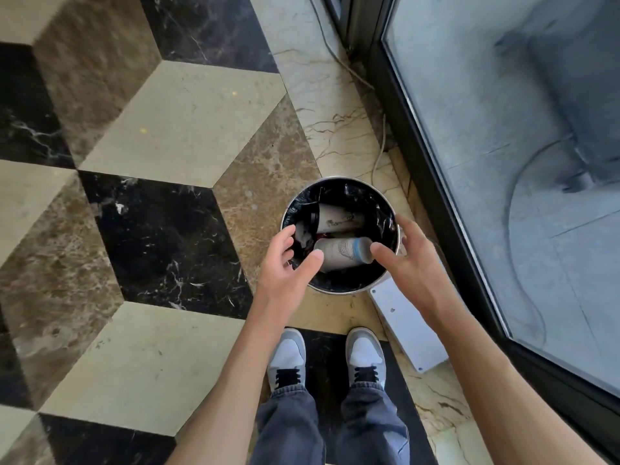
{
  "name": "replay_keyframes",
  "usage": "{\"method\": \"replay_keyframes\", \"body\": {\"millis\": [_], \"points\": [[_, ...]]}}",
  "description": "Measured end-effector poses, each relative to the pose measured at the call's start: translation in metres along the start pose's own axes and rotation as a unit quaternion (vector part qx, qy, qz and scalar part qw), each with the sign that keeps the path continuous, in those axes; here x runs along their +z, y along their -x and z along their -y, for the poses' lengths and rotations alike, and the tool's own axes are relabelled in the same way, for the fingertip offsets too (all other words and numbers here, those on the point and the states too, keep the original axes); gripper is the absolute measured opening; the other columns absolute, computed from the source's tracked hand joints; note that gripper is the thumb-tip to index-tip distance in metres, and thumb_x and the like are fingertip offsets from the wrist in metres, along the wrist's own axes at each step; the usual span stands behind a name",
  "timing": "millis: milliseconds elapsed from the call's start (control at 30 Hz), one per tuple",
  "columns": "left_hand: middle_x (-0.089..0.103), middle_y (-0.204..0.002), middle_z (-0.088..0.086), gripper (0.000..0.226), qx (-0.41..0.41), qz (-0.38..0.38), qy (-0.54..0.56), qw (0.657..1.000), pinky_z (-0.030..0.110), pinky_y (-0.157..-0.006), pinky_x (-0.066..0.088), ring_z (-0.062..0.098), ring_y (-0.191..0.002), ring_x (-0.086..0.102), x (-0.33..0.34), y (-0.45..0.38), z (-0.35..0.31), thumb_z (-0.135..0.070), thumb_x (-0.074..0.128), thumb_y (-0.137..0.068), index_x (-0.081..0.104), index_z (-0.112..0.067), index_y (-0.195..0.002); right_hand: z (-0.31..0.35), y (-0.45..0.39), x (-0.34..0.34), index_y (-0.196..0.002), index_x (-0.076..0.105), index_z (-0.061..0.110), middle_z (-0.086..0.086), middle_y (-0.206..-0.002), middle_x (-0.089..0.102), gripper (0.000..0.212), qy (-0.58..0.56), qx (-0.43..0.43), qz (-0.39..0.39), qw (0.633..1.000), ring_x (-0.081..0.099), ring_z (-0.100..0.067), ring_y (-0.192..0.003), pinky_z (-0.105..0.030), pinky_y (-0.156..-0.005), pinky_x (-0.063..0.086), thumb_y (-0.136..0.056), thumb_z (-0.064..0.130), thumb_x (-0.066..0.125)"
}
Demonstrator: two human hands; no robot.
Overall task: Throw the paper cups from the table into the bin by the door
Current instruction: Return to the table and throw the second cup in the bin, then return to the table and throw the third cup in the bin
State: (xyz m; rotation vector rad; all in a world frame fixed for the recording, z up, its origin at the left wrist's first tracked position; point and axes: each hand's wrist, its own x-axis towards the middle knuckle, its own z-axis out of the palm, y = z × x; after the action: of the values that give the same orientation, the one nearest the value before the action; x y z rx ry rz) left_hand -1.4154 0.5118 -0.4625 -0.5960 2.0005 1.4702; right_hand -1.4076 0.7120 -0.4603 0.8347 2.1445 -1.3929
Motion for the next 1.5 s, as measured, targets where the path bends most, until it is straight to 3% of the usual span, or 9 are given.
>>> {"method": "replay_keyframes", "body": {"millis": [67, 333, 600, 767, 967, 1033, 1133, 1333, 1500], "points": [[0.043, -0.156, -0.008, 0.063, 0.014, -0.001, 0.001, 1.0, 0.031, -0.112, 0.037, 0.008, -0.141, 0.042, -0.008, 0.009, -0.019, -0.039, 0.068, -0.094, 0.041, -0.039, -0.151, 0.02, 0.009, -0.01, -0.151, 0.031, 0.027, 0.017, -0.133, 0.043, 0.069, -0.002, -0.023, -0.009, 1.0, 0.041, -0.003, -0.122, -0.016, -0.089, 0.043, -0.09, 0.033, 0.063], [0.045, -0.146, -0.019, 0.06, 0.137, -0.036, 0.012, 0.99, 0.034, -0.115, 0.036, 0.002, -0.137, 0.044, -0.055, 0.077, -0.135, -0.051, 0.068, -0.087, 0.042, -0.054, -0.14, 0.149, 0.073, -0.059, -0.153, 0.029, 0.023, 0.001, -0.157, 0.037, 0.075, 0.008, -0.15, -0.053, 0.987, 0.034, -0.013, -0.143, -0.04, -0.117, 0.029, -0.089, 0.039, 0.064], [0.041, -0.158, -0.014, 0.084, 0.29, -0.102, 0.029, 0.951, 0.028, -0.116, 0.031, 0.003, -0.143, 0.039, -0.12, 0.239, -0.294, -0.067, 0.062, -0.076, 0.037, -0.042, -0.152, 0.309, 0.221, -0.149, -0.153, 0.027, 0.021, 0.026, -0.138, 0.031, 0.075, -0.004, -0.308, -0.081, 0.948, 0.016, 0.046, -0.103, 0.015, -0.079, 0.012, -0.091, 0.043, 0.063], [0.036, -0.15, -0.032, 0.076, 0.38, -0.135, 0.029, 0.914, 0.027, -0.109, 0.03, -0.011, -0.138, 0.035, -0.159, 0.351, -0.387, -0.073, 0.062, -0.074, 0.031, -0.064, -0.143, 0.397, 0.333, -0.198, -0.149, 0.028, 0.034, 0.042, -0.134, 0.027, 0.067, -0.007, -0.402, -0.097, 0.911, 0.022, 0.04, -0.112, 0.011, -0.087, 0.016, -0.091, 0.043, 0.062], [0.035, -0.152, -0.028, 0.078, 0.476, -0.177, 0.036, 0.861, 0.014, -0.106, 0.029, -0.018, -0.136, 0.032, -0.196, 0.461, -0.471, -0.07, 0.061, -0.075, 0.029, -0.06, -0.146, 0.491, 0.437, -0.235, -0.156, 0.019, 0.023, 0.009, -0.162, 0.021, 0.085, -0.003, -0.505, -0.089, 0.859, 0.017, 0.002, -0.144, -0.016, -0.111, 0.016, -0.087, 0.054, 0.058], [0.033, -0.14, -0.039, 0.079, 0.49, -0.21, 0.041, 0.845, 0.005, -0.095, 0.028, -0.034, -0.122, 0.03, -0.213, 0.486, -0.48, -0.07, 0.061, -0.074, 0.029, -0.059, -0.145, 0.514, 0.461, -0.238, -0.153, 0.025, 0.03, 0.022, -0.158, 0.026, 0.076, -0.016, -0.543, -0.066, 0.837, 0.021, 0.012, -0.14, -0.007, -0.107, 0.018, -0.089, 0.05, 0.059], [0.035, -0.155, -0.023, 0.085, 0.474, -0.258, 0.068, 0.839, 0.019, -0.105, 0.029, -0.014, -0.138, 0.032, -0.237, 0.513, -0.476, -0.072, 0.062, -0.073, 0.03, -0.055, -0.151, 0.538, 0.482, -0.23, -0.141, 0.032, 0.046, 0.051, -0.134, 0.03, 0.058, -0.014, -0.582, -0.01, 0.813, 0.026, 0.037, -0.115, 0.01, -0.087, 0.022, -0.09, 0.047, 0.059], [0.03, -0.162, -0.02, 0.086, 0.441, -0.366, 0.087, 0.815, 0.026, -0.109, 0.027, 0.003, -0.149, 0.028, -0.292, 0.561, -0.418, -0.089, 0.06, -0.066, 0.029, -0.068, -0.144, 0.558, 0.523, -0.167, -0.155, 0.018, 0.03, 0.008, -0.162, 0.025, 0.088, 0.02, -0.591, 0.082, 0.803, 0.025, -0.008, -0.146, -0.034, -0.117, 0.029, -0.082, 0.063, 0.054], [0.033, -0.16, -0.019, 0.069, 0.402, -0.455, 0.122, 0.785, 0.036, -0.117, 0.028, 0.004, -0.148, 0.031, -0.333, 0.629, -0.342, -0.076, 0.063, -0.073, 0.03, -0.076, -0.133, 0.545, 0.588, -0.086, -0.155, 0.014, 0.033, 0.01, -0.164, 0.017, 0.093, 0.044, -0.616, 0.16, 0.77, 0.018, -0.008, -0.148, -0.025, -0.11, 0.023, -0.079, 0.071, 0.052]]}}
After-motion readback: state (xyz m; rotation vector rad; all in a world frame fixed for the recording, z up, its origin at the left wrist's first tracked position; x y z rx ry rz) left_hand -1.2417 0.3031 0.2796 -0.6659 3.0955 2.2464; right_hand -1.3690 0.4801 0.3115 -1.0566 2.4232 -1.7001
